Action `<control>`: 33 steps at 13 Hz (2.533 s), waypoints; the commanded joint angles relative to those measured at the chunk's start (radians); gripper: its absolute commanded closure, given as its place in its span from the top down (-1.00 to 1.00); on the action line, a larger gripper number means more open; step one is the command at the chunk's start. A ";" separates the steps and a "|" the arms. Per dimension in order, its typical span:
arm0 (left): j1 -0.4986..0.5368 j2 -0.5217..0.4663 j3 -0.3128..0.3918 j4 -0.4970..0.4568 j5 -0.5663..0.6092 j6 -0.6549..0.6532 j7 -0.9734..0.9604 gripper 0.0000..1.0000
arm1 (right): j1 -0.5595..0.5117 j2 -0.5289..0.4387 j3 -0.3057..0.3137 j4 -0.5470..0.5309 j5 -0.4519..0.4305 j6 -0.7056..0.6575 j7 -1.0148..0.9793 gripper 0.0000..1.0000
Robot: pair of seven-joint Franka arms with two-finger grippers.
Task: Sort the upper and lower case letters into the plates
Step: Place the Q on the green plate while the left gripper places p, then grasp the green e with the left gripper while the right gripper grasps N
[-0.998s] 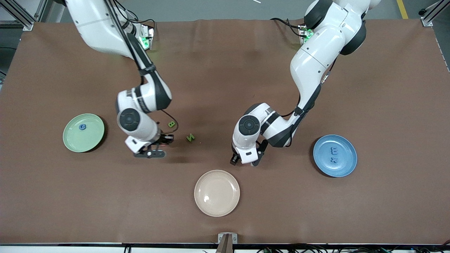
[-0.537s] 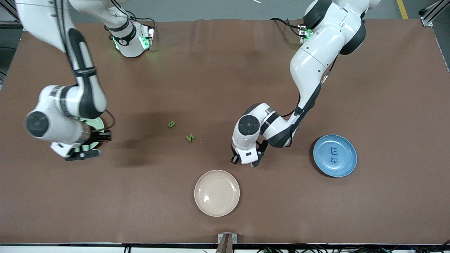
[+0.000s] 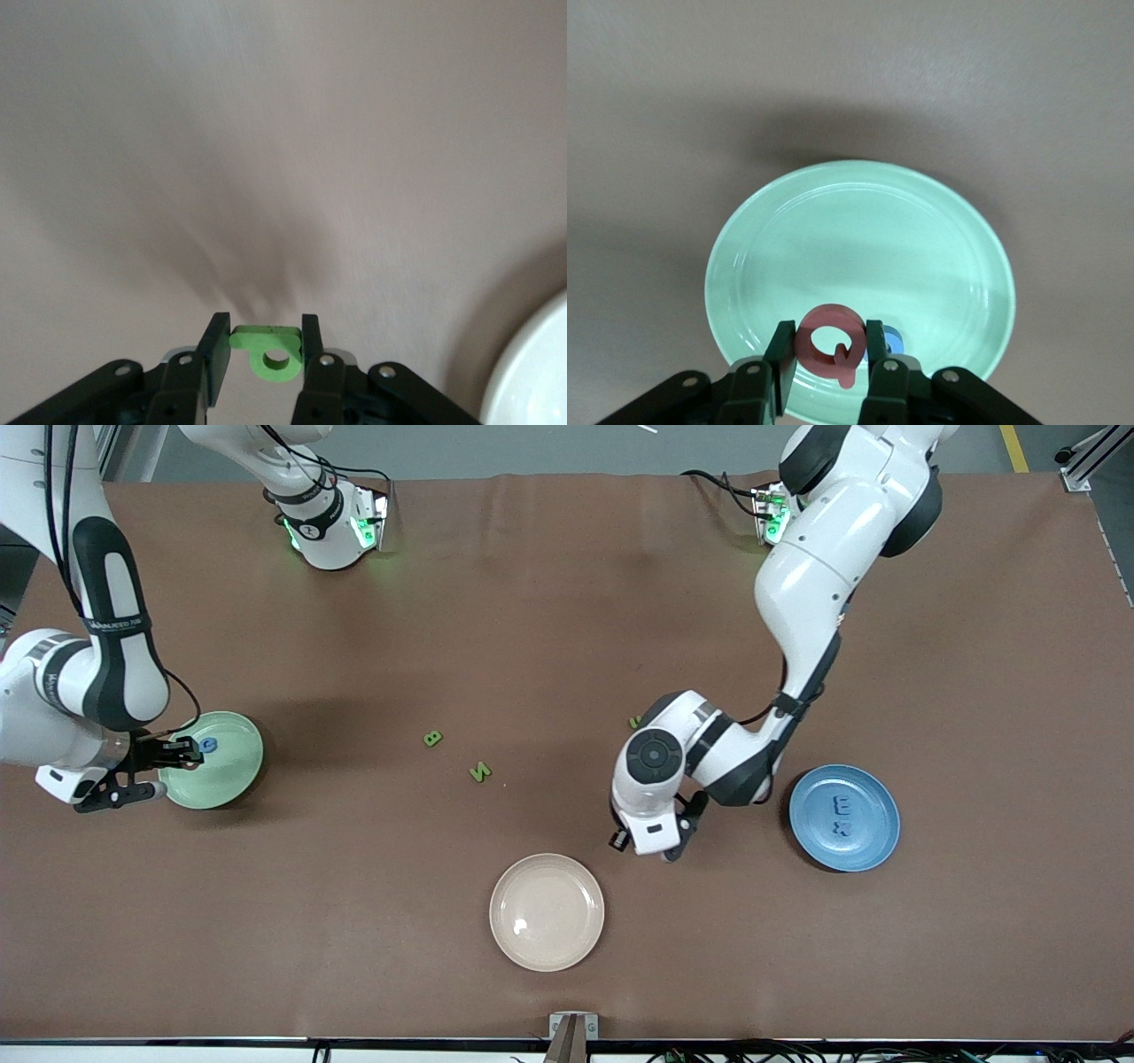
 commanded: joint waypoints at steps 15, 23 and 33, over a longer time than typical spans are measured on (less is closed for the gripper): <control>0.480 -0.402 -0.005 -0.614 0.007 0.095 0.713 0.59 | -0.009 0.068 0.020 -0.081 0.049 0.077 -0.013 -0.48; 0.466 -0.442 -0.170 -0.686 0.005 0.093 0.516 0.98 | 0.012 -0.028 0.018 -0.056 0.060 -0.040 0.006 1.00; 0.271 -0.394 -0.218 -0.878 0.179 0.469 0.234 0.62 | 0.398 -0.210 0.020 -0.049 0.050 -0.102 0.241 1.00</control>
